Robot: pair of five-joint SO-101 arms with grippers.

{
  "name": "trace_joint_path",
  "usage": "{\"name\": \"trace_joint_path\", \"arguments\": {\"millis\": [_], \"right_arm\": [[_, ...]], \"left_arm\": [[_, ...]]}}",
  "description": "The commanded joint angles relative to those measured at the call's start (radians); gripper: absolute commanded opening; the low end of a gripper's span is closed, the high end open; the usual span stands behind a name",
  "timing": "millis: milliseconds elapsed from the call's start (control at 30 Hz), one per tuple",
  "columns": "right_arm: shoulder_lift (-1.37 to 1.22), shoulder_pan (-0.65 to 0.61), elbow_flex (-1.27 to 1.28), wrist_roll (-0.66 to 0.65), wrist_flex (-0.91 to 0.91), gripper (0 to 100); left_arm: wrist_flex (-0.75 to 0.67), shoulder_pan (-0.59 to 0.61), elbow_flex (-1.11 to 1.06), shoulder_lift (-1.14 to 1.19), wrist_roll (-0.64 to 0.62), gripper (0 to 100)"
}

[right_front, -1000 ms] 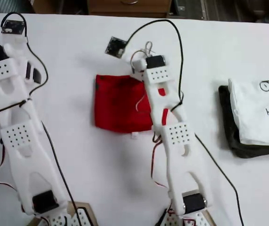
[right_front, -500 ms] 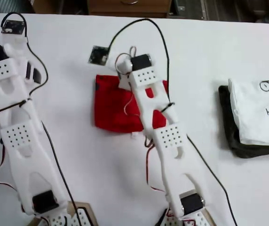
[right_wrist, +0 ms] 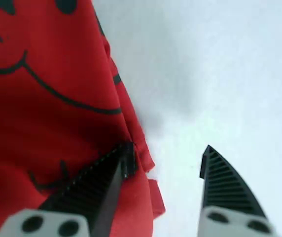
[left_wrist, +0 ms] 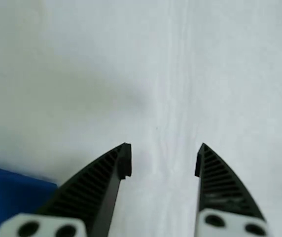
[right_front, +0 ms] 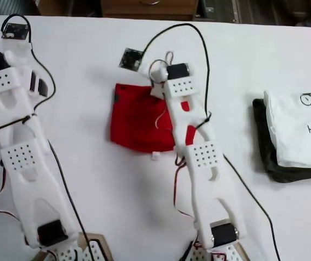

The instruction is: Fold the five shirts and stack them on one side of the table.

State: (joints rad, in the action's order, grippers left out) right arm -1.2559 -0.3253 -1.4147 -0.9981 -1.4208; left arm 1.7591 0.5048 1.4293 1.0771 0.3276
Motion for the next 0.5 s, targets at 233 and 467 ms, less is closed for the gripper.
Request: {"name": "trace_joint_path", "arguments": {"millis": [233,467], "right_arm": [[0.255,-0.068,-0.051,0.025,-0.297,22.9],[0.518,-0.137,0.311,0.097,-0.300,22.8]], "left_arm": [[0.011,0.000,0.038,-0.071,0.006,23],[0.011,0.002,0.038,-0.078,0.006,23]]}}
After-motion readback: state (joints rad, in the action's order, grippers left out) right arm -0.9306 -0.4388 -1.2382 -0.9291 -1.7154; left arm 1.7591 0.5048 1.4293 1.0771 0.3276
